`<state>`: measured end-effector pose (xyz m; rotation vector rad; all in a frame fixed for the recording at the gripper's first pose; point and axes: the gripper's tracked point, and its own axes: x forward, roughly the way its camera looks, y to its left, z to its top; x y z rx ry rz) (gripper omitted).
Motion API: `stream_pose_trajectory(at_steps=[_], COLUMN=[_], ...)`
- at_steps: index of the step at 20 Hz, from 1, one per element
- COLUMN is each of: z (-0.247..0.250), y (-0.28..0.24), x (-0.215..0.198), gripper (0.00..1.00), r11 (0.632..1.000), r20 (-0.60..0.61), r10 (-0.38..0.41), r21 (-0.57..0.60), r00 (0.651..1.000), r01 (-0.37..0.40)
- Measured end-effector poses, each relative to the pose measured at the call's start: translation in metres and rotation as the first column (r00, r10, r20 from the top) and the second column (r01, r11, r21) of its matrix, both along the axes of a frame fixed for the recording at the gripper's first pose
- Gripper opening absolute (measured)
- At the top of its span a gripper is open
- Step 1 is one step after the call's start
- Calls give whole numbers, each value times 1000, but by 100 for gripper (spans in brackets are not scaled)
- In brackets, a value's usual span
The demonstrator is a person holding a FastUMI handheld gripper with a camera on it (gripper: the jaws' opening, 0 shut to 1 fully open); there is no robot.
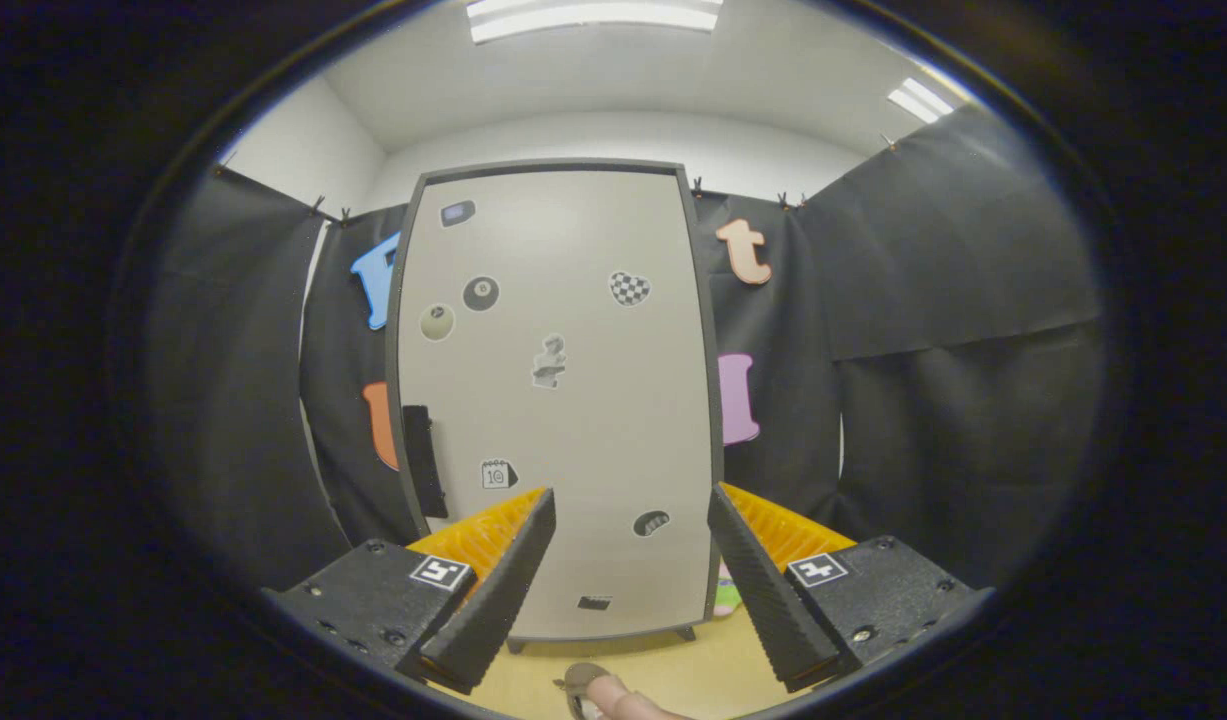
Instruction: Open the shoe cabinet door, grab the shoes and put them into the shoe cabinet, then close the shoe cabinet door.
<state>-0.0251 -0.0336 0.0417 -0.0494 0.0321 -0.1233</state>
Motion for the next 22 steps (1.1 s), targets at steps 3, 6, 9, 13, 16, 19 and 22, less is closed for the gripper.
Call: stream_pose_trajectory(at_steps=[3, 6, 9, 13, 16, 19, 22], z=[0, 1, -2, -8, -16, -23, -28], y=[3, 9, 19, 45, 76, 111, 142], x=[-2, -3, 1, 17, 39, 68, 95], gripper=[100, 100, 100, 100, 100, 100, 100], r11=[1000, 1000, 999, 996, 988, 973, 956], r20=[-12, -15, -27, -49, -67, -75, -69], r10=[3, 11, 30, 83, 152, 226, 291], r21=[-1, -7, -21, -30, -29, -18, -24], r00=[1000, 1000, 999, 995, 986, 971, 954], r01=[-3, -11, -30, -84, -154, -228, -293])
